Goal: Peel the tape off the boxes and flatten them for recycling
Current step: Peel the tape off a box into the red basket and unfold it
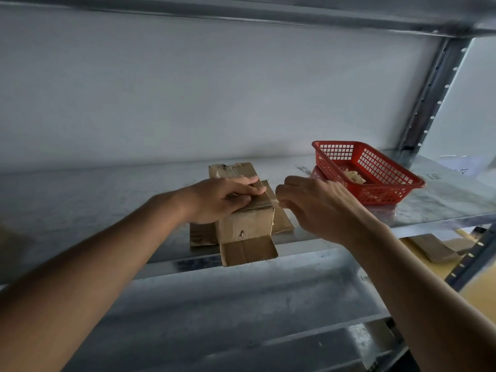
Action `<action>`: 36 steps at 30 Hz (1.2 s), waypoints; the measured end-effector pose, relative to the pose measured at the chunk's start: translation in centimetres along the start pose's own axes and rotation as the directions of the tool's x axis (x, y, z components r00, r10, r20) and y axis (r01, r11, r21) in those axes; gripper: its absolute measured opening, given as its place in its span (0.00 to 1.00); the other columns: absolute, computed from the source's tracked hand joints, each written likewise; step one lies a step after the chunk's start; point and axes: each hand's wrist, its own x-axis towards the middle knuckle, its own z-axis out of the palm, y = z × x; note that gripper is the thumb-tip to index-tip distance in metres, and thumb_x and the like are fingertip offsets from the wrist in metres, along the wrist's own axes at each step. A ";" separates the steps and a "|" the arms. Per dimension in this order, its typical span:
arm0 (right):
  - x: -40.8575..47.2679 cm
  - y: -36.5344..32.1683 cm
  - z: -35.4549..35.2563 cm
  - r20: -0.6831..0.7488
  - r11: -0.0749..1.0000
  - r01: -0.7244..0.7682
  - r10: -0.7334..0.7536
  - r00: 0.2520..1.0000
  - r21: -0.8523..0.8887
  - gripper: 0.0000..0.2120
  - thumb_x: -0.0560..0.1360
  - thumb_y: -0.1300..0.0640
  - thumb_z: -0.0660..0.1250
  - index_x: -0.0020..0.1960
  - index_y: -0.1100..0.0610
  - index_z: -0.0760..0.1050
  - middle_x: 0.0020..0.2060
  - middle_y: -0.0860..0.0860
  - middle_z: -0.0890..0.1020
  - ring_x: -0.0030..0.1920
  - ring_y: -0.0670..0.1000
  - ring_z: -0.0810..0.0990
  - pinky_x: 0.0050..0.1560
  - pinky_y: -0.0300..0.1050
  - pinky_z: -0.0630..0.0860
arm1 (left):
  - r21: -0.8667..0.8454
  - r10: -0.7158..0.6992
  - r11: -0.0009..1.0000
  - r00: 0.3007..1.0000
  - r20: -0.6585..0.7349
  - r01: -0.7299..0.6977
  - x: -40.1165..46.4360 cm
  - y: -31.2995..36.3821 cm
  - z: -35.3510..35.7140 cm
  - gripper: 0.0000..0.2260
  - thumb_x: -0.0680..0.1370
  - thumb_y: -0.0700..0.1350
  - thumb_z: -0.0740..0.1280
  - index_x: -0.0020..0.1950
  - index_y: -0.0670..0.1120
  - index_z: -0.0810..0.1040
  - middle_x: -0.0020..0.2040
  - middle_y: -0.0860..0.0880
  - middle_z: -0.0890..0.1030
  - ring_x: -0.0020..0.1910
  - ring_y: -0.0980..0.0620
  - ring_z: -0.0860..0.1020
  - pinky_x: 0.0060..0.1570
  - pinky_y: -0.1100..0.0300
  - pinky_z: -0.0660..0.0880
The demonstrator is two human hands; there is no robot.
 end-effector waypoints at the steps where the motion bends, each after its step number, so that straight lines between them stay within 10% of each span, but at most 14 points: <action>1: 0.0 -0.1 -0.1 -0.022 1.000 -0.005 0.005 1.000 0.008 0.04 0.82 0.57 0.65 0.53 0.53 0.79 0.44 0.46 0.81 0.35 0.46 0.81 0.32 0.42 0.80 | 0.005 -0.005 1.000 1.000 0.003 0.005 0.0 0.1 0.0 0.18 0.87 0.52 0.57 0.76 0.67 0.69 0.81 0.66 0.56 0.81 0.62 0.52 0.81 0.53 0.54; 11: 0.1 -0.9 1.8 0.065 0.724 -0.344 0.384 0.921 0.598 0.07 0.80 0.55 0.69 0.56 0.51 0.84 0.43 0.44 0.87 0.39 0.41 0.87 0.44 0.49 0.86 | -0.088 -0.008 0.996 1.000 0.006 0.009 0.0 0.8 0.0 0.18 0.87 0.49 0.58 0.76 0.60 0.72 0.83 0.60 0.57 0.82 0.59 0.53 0.81 0.54 0.51; 15: 0.3 -1.1 1.8 0.125 0.734 -0.421 0.423 0.897 0.534 0.10 0.74 0.55 0.78 0.55 0.48 0.86 0.41 0.44 0.88 0.39 0.39 0.86 0.50 0.50 0.85 | -0.081 -0.010 0.997 1.000 0.001 0.010 -0.1 0.8 0.1 0.18 0.88 0.49 0.57 0.77 0.60 0.71 0.83 0.60 0.57 0.81 0.60 0.52 0.79 0.60 0.49; 25: 0.8 -3.5 1.6 -0.254 0.839 -0.180 0.349 0.902 0.513 0.06 0.75 0.64 0.76 0.48 0.55 0.89 0.42 0.48 0.87 0.40 0.45 0.85 0.42 0.46 0.82 | 0.118 -0.040 0.993 0.995 0.094 0.029 0.4 0.9 -0.5 0.20 0.88 0.56 0.51 0.81 0.65 0.61 0.83 0.64 0.50 0.82 0.59 0.49 0.80 0.55 0.49; 33: 0.5 -3.1 1.4 0.234 0.047 -0.347 0.654 0.720 0.937 0.16 0.77 0.61 0.75 0.62 0.53 0.76 0.38 0.57 0.86 0.33 0.53 0.83 0.34 0.47 0.80 | 0.084 -0.029 0.996 0.984 0.173 0.015 1.8 0.1 -1.6 0.20 0.88 0.50 0.55 0.75 0.73 0.60 0.83 0.62 0.51 0.83 0.56 0.45 0.81 0.45 0.42; 36: 0.3 -2.9 1.5 0.151 0.205 -0.418 0.723 0.674 0.885 0.11 0.75 0.59 0.77 0.55 0.53 0.78 0.36 0.54 0.87 0.34 0.52 0.85 0.38 0.47 0.84 | 0.071 0.035 0.996 0.988 0.151 -0.047 1.8 -0.5 -1.6 0.19 0.87 0.51 0.56 0.71 0.76 0.61 0.83 0.62 0.54 0.83 0.56 0.47 0.81 0.44 0.44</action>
